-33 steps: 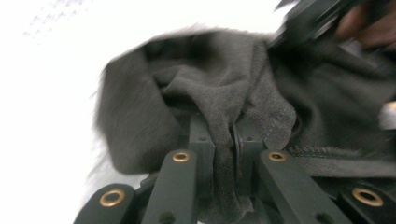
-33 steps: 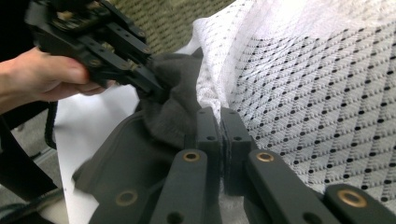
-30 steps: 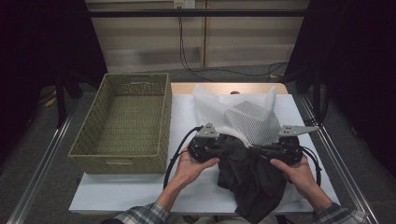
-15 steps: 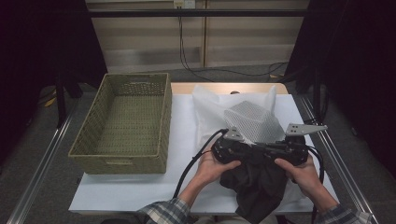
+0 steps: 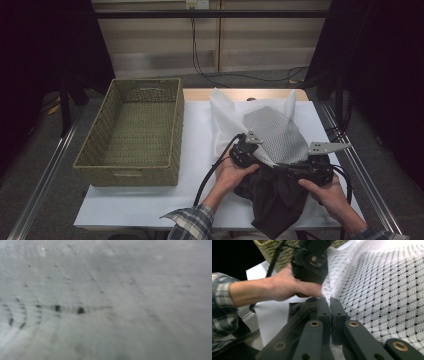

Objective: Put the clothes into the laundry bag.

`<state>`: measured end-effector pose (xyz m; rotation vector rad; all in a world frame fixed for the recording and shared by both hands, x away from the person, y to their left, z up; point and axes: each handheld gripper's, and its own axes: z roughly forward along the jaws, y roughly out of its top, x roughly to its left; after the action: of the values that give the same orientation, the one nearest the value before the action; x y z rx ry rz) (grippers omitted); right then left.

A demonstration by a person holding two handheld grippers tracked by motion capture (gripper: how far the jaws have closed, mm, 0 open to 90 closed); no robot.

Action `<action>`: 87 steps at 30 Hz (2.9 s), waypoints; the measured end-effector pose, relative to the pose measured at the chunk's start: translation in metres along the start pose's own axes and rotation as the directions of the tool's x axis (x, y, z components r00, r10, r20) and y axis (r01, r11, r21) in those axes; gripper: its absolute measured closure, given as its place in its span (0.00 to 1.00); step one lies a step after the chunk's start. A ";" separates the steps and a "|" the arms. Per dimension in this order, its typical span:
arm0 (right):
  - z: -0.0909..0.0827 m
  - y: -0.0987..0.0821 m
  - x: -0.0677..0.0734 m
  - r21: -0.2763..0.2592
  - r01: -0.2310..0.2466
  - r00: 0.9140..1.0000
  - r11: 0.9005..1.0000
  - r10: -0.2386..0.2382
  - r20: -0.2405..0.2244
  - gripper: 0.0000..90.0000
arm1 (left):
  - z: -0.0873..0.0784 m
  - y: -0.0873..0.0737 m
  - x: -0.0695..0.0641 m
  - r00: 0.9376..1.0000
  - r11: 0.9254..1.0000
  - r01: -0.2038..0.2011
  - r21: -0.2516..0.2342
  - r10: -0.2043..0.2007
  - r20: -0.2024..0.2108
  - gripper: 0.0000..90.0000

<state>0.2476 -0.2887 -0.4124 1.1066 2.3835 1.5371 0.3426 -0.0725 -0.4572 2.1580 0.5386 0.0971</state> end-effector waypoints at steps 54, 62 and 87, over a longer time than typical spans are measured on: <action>0.003 -0.001 -0.010 0.014 0.002 0.999 1.000 -0.002 0.052 0.98 | 0.009 -0.034 -0.064 0.953 0.964 -0.260 0.053 0.247 0.177 0.14; 0.004 -0.001 -0.007 0.019 0.006 0.999 1.000 -0.007 0.047 0.98 | 0.004 -0.029 -0.060 0.957 0.952 -0.290 0.102 0.285 0.060 0.61; -0.007 0.019 0.003 -0.080 -0.023 0.999 0.997 0.020 -0.042 0.98 | -0.024 0.026 -0.003 0.995 0.991 -0.013 -0.131 0.000 -0.095 0.89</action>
<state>0.2522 -0.2877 -0.3931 1.0980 2.3201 1.6621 0.3427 -0.0691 -0.4216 2.0343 0.5640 0.2334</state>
